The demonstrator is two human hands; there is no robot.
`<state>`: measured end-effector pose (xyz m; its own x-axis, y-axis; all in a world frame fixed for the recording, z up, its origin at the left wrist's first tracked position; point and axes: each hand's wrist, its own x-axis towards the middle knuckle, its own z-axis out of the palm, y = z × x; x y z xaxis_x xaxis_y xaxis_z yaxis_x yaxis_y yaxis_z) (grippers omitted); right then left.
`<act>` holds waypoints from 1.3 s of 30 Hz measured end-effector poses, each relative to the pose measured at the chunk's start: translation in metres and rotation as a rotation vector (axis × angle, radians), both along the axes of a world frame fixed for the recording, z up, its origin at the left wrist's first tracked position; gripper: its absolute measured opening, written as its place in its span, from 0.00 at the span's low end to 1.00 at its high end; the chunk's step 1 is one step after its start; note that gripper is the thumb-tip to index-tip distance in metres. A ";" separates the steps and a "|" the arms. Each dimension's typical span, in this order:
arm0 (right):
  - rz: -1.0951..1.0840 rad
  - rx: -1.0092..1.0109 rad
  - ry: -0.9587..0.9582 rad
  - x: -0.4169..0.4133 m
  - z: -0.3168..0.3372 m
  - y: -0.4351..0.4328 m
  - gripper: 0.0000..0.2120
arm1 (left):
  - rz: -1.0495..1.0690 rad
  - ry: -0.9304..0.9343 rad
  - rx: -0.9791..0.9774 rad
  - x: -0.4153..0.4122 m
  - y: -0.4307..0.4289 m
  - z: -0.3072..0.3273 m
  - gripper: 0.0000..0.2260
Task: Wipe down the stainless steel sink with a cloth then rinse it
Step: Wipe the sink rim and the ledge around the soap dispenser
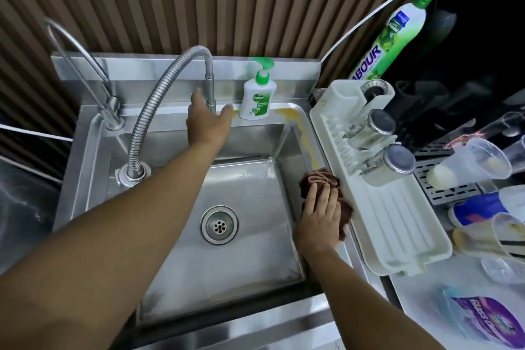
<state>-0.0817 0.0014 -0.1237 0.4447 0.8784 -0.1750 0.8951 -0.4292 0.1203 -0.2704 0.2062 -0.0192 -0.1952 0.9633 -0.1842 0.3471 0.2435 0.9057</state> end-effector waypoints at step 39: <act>0.019 0.187 0.026 0.015 -0.009 0.054 0.35 | -0.015 0.493 0.224 -0.007 0.059 -0.030 0.12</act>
<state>-0.0667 0.0550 -0.1325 0.4252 0.9049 -0.0195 0.9051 -0.4249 0.0168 -0.2776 0.2654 -0.0495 -0.1931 0.9718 0.1357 0.7461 0.0556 0.6635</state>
